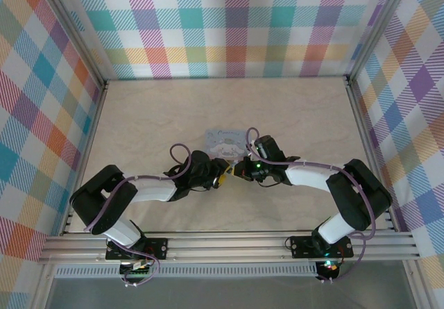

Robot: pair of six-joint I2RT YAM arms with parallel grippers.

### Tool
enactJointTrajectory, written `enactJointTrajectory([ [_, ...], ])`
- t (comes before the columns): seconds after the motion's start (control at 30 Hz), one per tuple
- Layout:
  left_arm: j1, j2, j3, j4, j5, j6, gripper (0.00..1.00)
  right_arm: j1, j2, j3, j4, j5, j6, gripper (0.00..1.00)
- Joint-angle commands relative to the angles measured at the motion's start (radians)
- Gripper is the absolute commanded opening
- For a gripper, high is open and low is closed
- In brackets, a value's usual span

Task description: Unlock the padlock with the key

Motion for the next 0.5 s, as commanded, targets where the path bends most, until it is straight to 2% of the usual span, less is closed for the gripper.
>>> enactJointTrajectory([
  [0.0,-0.017,0.017,-0.006,0.047,-0.019,-0.015,0.45,0.013,-0.011,0.016,0.051,-0.028,0.046,0.00],
  [0.47,-0.024,0.069,0.002,0.087,-0.037,-0.036,0.33,0.024,-0.015,0.009,0.081,-0.042,0.117,0.00],
])
